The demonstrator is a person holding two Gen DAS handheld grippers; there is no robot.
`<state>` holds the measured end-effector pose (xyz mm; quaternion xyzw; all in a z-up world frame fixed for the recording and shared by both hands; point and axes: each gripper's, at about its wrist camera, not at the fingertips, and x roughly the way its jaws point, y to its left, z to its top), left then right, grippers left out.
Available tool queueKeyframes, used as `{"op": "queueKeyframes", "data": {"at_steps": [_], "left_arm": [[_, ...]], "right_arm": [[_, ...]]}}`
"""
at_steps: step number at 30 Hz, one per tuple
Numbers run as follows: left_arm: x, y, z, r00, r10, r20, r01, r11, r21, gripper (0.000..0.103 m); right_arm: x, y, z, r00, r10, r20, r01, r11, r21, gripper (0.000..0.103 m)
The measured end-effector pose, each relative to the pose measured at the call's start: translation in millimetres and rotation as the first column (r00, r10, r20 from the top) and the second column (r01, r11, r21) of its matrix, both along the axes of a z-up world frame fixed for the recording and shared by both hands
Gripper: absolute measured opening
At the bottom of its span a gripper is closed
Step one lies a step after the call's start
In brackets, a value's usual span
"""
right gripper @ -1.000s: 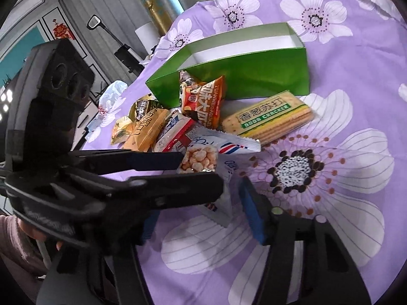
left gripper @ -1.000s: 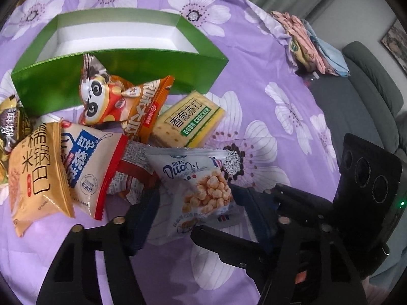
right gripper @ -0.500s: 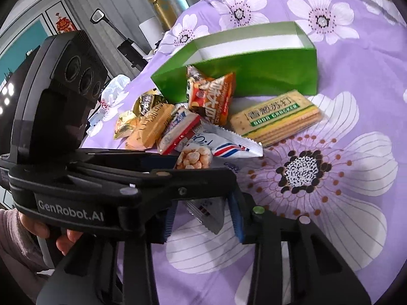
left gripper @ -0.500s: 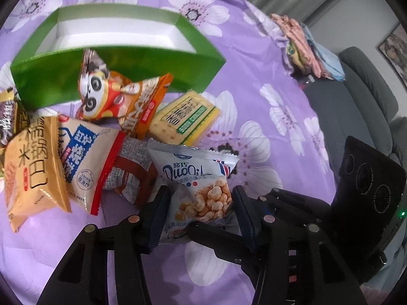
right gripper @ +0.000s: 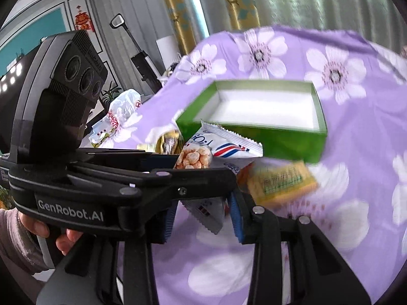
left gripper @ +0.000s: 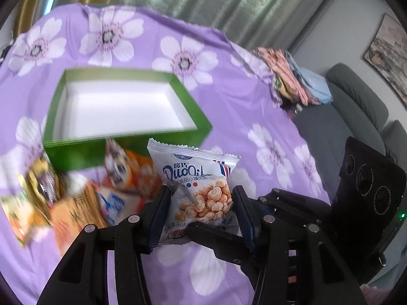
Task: Organize snacks
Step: 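Carry the white bag into the green box and open the left gripper, then withdraw the left gripper and move it to the orange rice-cracker bag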
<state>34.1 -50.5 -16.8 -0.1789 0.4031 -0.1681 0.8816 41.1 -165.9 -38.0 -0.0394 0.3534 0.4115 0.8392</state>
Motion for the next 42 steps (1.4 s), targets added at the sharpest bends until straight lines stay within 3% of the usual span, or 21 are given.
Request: {"op": "queueKeyframes", "data": {"at_steps": [5,12,21,24,26,28,30,34,37,40,42], "left_arm": [[28.1,24.1,10.9,0.999,0.04,0.036,-0.039,0.999,-0.004,0.051],[84.3,58.9,7.4,0.996,0.089,0.013,-0.088,0.996,-0.03,0.051],[126.4,83.7,-31.9,0.983,0.153,-0.098,-0.16,0.985,-0.071,0.051],[127.0,83.2,-37.3,0.979,0.167,-0.115,-0.173,0.984,-0.046,0.051],[125.2,83.9,-36.5,0.978,0.178,-0.113,-0.183,0.983,-0.03,0.052],[119.0,84.0,-31.8,0.976,0.192,-0.101,-0.194,0.981,-0.006,0.061],[112.0,84.0,-25.6,0.974,0.212,-0.081,-0.209,0.977,0.039,0.077],[90.8,83.2,-11.6,0.972,0.234,-0.033,-0.229,0.966,0.12,0.08],[72.5,82.9,-7.0,0.972,0.236,-0.019,-0.229,0.96,0.161,0.092],[48.5,83.0,-3.8,0.975,0.221,-0.006,-0.217,0.964,0.156,0.094],[33.6,84.4,-0.1,0.975,0.223,0.002,-0.221,0.964,0.145,0.095]], "right_arm": [[32.5,22.2,15.7,0.999,0.011,0.041,-0.012,1.0,0.027,0.038],[90.0,50.7,20.5,0.999,0.029,0.034,-0.031,0.998,0.046,0.038],[141.4,77.0,-6.3,0.999,0.026,-0.044,-0.026,1.0,0.009,0.04],[142.7,82.4,-16.3,0.998,0.007,-0.055,-0.008,1.0,-0.029,0.044],[138.3,83.5,-19.6,0.999,-0.019,-0.037,0.016,0.998,-0.067,0.054],[134.6,82.4,-21.5,0.999,-0.035,-0.021,0.032,0.995,-0.094,0.06],[131.2,79.7,-20.8,0.998,-0.061,0.002,0.061,0.99,-0.127,0.061],[111.4,70.1,-9.4,0.989,-0.12,0.09,0.134,0.976,-0.173,0.079],[93.5,59.7,1.9,0.976,-0.158,0.149,0.185,0.964,-0.189,0.085],[75.3,44.9,13.0,0.959,-0.211,0.187,0.247,0.949,-0.194,0.093],[64.0,36.7,19.8,0.948,-0.239,0.212,0.281,0.94,-0.196,0.094]]}}
